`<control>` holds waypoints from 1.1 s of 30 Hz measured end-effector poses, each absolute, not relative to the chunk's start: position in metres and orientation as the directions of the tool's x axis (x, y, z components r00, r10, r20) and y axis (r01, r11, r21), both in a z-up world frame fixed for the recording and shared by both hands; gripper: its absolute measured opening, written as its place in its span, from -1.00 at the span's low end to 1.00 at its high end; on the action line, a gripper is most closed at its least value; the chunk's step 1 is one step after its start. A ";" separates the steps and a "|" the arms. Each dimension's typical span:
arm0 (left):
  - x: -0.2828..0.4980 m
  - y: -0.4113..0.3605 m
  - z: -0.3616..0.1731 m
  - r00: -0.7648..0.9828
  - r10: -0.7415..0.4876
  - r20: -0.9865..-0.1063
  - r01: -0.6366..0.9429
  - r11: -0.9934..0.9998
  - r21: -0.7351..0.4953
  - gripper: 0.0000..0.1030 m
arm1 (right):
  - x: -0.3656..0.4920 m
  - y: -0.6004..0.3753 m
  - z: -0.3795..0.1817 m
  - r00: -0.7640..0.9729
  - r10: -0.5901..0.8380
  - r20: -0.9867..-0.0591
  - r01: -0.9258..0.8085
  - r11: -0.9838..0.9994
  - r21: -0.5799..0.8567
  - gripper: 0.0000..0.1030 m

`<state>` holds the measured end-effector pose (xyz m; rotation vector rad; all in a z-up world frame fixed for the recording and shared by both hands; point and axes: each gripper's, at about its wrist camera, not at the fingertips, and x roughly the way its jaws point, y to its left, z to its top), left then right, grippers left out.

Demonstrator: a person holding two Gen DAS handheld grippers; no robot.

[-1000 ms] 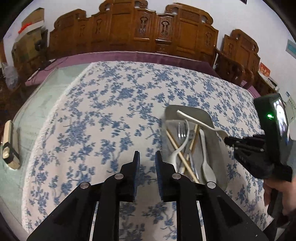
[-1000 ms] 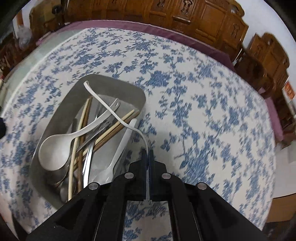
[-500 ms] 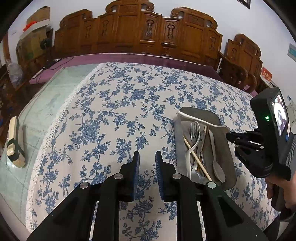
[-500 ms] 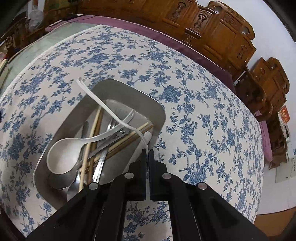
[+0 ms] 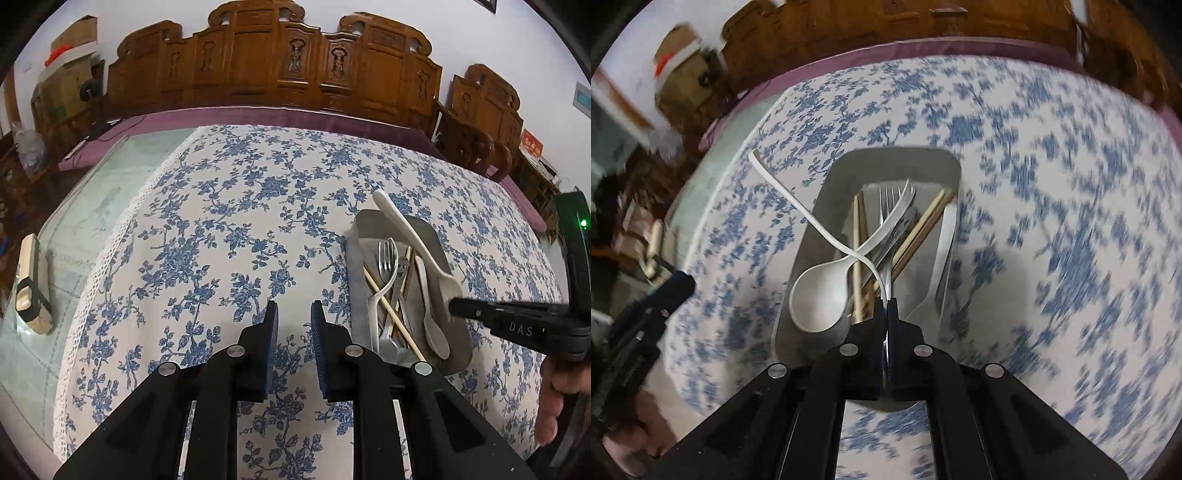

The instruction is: Organize utensils

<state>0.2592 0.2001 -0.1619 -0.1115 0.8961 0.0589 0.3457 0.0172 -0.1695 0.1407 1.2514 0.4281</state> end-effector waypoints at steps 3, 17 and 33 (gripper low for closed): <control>0.258 0.197 -0.160 0.624 0.007 -0.781 -0.094 0.993 -0.066 -0.67 | 0.340 0.012 -0.174 0.234 0.427 -0.873 -0.182 0.902 0.392 -0.88; 0.246 0.176 -0.140 0.648 0.023 -0.761 -0.077 0.996 -0.035 -0.44 | 0.317 -0.002 -0.146 0.340 0.411 -0.846 -0.309 0.898 0.312 -0.87; 0.188 0.089 -0.089 0.753 0.002 -0.658 0.011 1.000 0.016 0.71 | 0.228 -0.116 -0.081 0.598 0.368 -0.712 -0.340 0.921 0.190 0.19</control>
